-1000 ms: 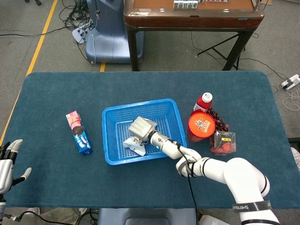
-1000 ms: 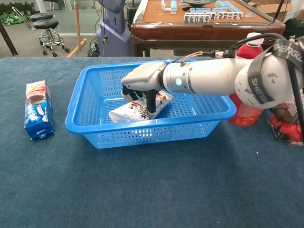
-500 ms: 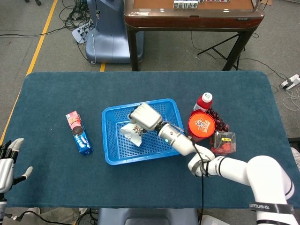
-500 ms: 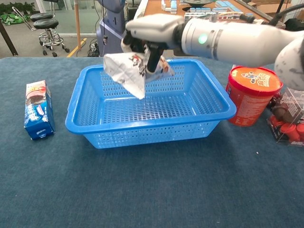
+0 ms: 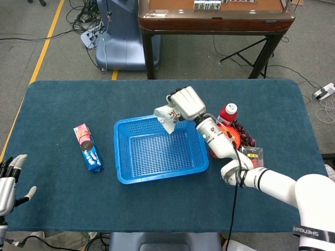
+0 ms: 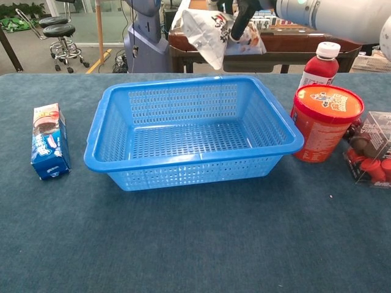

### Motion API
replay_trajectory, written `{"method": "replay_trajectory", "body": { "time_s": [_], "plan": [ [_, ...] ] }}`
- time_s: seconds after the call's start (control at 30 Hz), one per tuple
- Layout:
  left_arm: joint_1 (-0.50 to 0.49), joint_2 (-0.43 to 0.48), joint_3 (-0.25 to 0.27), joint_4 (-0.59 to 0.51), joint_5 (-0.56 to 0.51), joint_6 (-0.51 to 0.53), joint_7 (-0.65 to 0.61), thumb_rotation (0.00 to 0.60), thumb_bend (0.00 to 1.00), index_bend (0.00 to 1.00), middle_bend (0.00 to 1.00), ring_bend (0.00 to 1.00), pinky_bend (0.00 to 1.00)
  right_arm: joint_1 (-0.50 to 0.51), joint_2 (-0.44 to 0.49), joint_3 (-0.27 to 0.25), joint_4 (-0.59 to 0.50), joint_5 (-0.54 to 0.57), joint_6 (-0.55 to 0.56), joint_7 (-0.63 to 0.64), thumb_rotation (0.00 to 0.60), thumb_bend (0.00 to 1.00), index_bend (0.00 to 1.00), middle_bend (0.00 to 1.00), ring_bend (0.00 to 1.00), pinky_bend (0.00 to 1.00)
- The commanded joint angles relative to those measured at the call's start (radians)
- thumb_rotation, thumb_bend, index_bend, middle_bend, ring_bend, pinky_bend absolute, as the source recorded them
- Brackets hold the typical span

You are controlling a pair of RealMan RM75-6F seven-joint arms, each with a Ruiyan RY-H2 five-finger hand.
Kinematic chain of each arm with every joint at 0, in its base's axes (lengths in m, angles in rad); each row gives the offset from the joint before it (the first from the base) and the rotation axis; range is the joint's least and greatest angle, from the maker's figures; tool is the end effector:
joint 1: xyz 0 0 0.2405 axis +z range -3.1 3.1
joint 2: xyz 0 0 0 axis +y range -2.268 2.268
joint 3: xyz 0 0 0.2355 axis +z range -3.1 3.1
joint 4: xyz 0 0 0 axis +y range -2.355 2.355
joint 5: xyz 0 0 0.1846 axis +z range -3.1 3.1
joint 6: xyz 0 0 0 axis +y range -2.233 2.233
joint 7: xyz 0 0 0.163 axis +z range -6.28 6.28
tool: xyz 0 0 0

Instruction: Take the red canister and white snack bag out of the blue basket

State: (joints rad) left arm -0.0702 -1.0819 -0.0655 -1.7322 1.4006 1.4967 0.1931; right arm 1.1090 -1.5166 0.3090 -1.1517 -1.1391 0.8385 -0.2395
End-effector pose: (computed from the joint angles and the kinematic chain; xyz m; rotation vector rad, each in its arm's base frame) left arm -0.2793 0.1929 0.1834 -1.3277 -0.8593 -0.7762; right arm -0.0221 -0.4488 0.0602 1.8602 -0.5411 1.0702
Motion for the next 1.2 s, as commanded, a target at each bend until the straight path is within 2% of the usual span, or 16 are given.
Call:
{"method": "replay_trajectory", "body": {
  "time_s": [0.03, 0.27, 0.37, 0.53, 0.63, 0.73, 0.83, 0.93, 1.07, 1.2],
  "plan": [
    [0.002, 0.0, 0.0, 0.004, -0.005, -0.001, -0.003, 0.6, 0.27, 0.09, 0.11, 0.07, 0.07, 0.008, -0.029, 0.024, 0.064, 0.075, -0.021, -0.054, 0.6, 0.27, 0.64, 0.47, 0.42, 0.51],
    [0.003, -0.001, 0.003, 0.008, -0.005, -0.004, -0.003, 0.6, 0.27, 0.09, 0.11, 0.06, 0.07, 0.029, -0.078, 0.042, 0.153, 0.196, -0.068, -0.124, 0.6, 0.27, 0.49, 0.35, 0.32, 0.46],
    [0.003, -0.001, 0.004, 0.008, -0.005, -0.005, -0.001, 0.6, 0.27, 0.09, 0.11, 0.06, 0.07, 0.048, -0.102, 0.048, 0.194, 0.245, -0.089, -0.164, 0.6, 0.27, 0.38, 0.29, 0.25, 0.41],
    [0.006, -0.001, 0.004, 0.01, -0.009, -0.004, -0.002, 0.6, 0.27, 0.09, 0.11, 0.07, 0.07, 0.071, -0.122, 0.065, 0.224, 0.316, -0.116, -0.2, 0.6, 0.27, 0.12, 0.13, 0.1, 0.26],
    [0.007, -0.001, 0.003, 0.014, -0.015, -0.006, -0.005, 0.6, 0.27, 0.09, 0.11, 0.07, 0.07, 0.07, -0.112, 0.068, 0.209, 0.321, -0.117, -0.195, 0.6, 0.27, 0.03, 0.08, 0.06, 0.22],
    [0.007, -0.002, 0.003, 0.018, -0.014, -0.007, -0.009, 0.6, 0.27, 0.09, 0.11, 0.07, 0.07, 0.051, -0.08, 0.065, 0.154, 0.295, -0.099, -0.17, 0.6, 0.27, 0.03, 0.08, 0.06, 0.22],
    [0.005, -0.002, 0.001, 0.022, -0.015, -0.01, -0.013, 0.6, 0.27, 0.09, 0.11, 0.07, 0.07, 0.008, -0.02, 0.057, 0.053, 0.247, -0.053, -0.133, 0.6, 0.27, 0.03, 0.09, 0.06, 0.22],
    [0.002, 0.0, -0.002, 0.023, -0.013, -0.01, -0.016, 0.6, 0.27, 0.09, 0.11, 0.07, 0.07, -0.059, 0.065, 0.035, -0.076, 0.189, 0.024, -0.117, 0.6, 0.27, 0.05, 0.12, 0.08, 0.22],
    [-0.005, 0.003, -0.008, 0.019, -0.005, -0.01, -0.014, 0.6, 0.27, 0.09, 0.11, 0.07, 0.07, -0.166, 0.186, -0.004, -0.266, 0.14, 0.137, -0.12, 0.6, 0.27, 0.13, 0.19, 0.14, 0.25],
    [-0.016, 0.003, -0.014, 0.01, 0.002, -0.013, -0.004, 0.6, 0.27, 0.09, 0.11, 0.06, 0.07, -0.265, 0.301, -0.047, -0.43, 0.099, 0.227, -0.133, 0.6, 0.27, 0.16, 0.2, 0.15, 0.28]
  ]
}}
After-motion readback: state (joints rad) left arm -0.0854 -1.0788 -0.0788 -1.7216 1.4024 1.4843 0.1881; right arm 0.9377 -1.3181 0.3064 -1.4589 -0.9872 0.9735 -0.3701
